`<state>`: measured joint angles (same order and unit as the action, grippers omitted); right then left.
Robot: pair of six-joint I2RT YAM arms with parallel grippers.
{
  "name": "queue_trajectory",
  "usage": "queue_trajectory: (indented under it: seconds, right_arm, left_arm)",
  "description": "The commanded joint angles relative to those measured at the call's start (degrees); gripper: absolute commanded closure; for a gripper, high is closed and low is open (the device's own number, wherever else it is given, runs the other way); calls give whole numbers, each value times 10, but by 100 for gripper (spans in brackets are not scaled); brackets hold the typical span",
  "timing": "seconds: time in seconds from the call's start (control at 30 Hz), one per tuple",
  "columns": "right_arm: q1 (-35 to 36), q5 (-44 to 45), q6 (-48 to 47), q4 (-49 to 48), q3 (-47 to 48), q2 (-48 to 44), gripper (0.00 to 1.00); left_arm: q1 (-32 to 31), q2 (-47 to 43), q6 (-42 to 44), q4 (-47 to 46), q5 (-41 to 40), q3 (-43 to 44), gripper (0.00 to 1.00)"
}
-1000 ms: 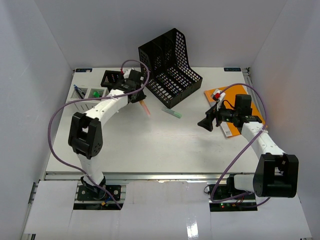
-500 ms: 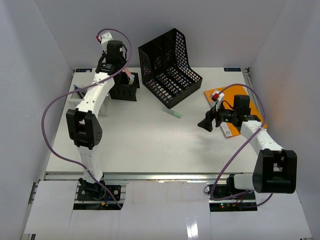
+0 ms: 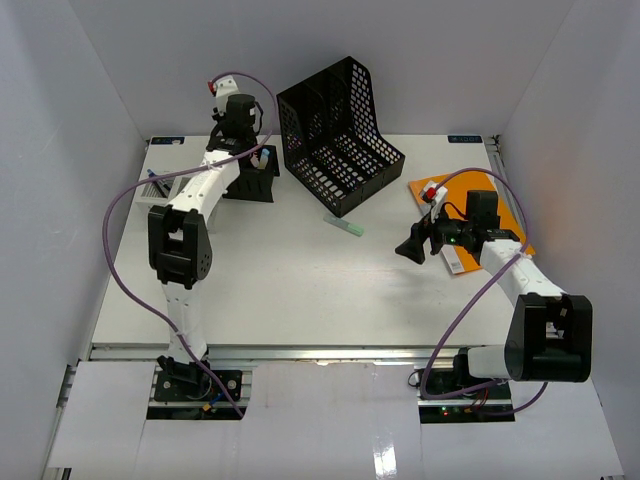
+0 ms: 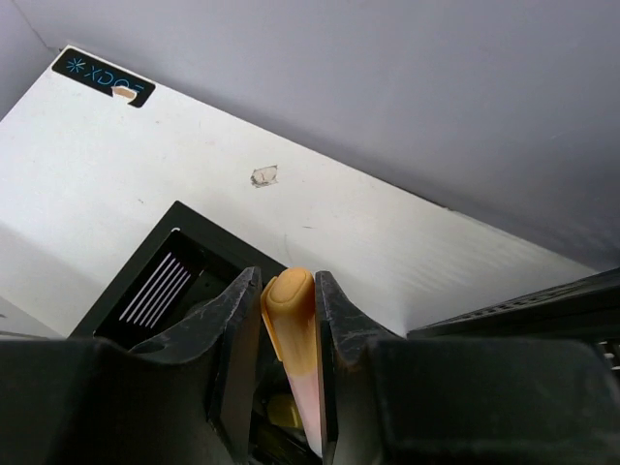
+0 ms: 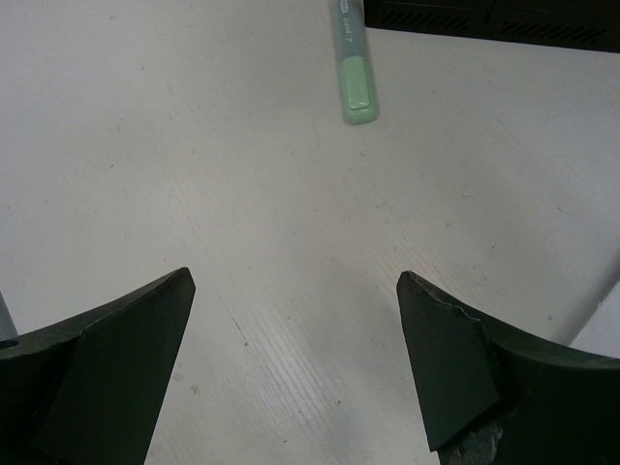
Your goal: Organize the desk
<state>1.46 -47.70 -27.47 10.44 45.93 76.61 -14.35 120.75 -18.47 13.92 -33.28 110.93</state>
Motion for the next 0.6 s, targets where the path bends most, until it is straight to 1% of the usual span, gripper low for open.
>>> queue_trajectory:
  seconds: [0.0,0.07,0.2,0.23,0.27,0.3,0.4,0.5,0.57]
  right_arm:
    - [-4,-1,-8,-8,-5,5,8]
    - [-4,-3,-9,-7,-5,5,8]
    - [-5,-4,-10,-7,-6,7,8]
    - [-5,-4,-11,-7,-7,7,8]
    - [-5,-4,-12,-7,-7,7,8]
    - [-5,-4,-12,-7,-7,7,8]
    - [-6,-3,-15,-7,-8,9,8]
    - [-6,-2,-18,-7,-9,10,8]
    - [-7,-4,-24,-5,-11,10,8]
  left_arm:
    - [3,-29,39,-73,-11,-41,100]
    - [4,-36,54,-104,-4,-76,98]
    - [2,-64,70,-155,28,-138,82]
    - [2,-73,71,-171,41,-156,77]
    - [2,-79,72,-178,51,-168,67]
    - [2,-90,75,-185,73,-185,61]
    - [1,-118,97,-207,147,-229,39]
    - [0,-164,121,-234,243,-292,24]
    - [0,-180,122,-243,262,-309,14]
